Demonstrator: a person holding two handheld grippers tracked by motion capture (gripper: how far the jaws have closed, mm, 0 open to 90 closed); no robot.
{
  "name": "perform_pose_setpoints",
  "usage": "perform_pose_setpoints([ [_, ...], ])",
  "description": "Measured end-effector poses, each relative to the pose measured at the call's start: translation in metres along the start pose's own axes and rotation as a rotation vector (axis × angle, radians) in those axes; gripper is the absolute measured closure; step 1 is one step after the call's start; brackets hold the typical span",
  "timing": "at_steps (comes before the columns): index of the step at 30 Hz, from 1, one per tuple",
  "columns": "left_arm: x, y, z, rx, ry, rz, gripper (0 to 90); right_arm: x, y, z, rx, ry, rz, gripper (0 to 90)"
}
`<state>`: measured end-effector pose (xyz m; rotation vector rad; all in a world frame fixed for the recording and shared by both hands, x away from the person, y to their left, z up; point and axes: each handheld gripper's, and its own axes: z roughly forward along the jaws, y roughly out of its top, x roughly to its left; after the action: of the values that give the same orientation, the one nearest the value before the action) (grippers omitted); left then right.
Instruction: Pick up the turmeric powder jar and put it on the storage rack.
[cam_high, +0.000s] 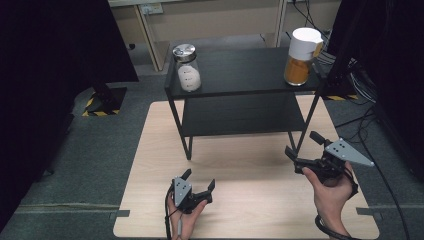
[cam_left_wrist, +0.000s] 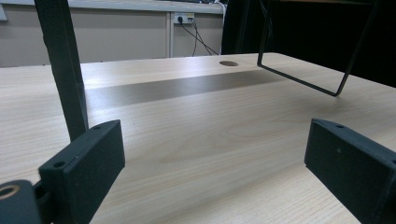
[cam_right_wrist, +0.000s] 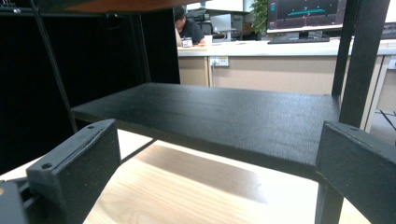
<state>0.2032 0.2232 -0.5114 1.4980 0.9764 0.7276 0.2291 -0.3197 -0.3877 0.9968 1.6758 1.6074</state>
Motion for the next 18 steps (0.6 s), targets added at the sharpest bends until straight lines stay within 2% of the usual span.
perform_pose_setpoints([
  [18, 0.000, 0.000, 0.000, -0.001, 0.000, -0.001, 4.6, -0.002, -0.026, -0.002, 0.035, 0.002, 0.027, 0.3],
])
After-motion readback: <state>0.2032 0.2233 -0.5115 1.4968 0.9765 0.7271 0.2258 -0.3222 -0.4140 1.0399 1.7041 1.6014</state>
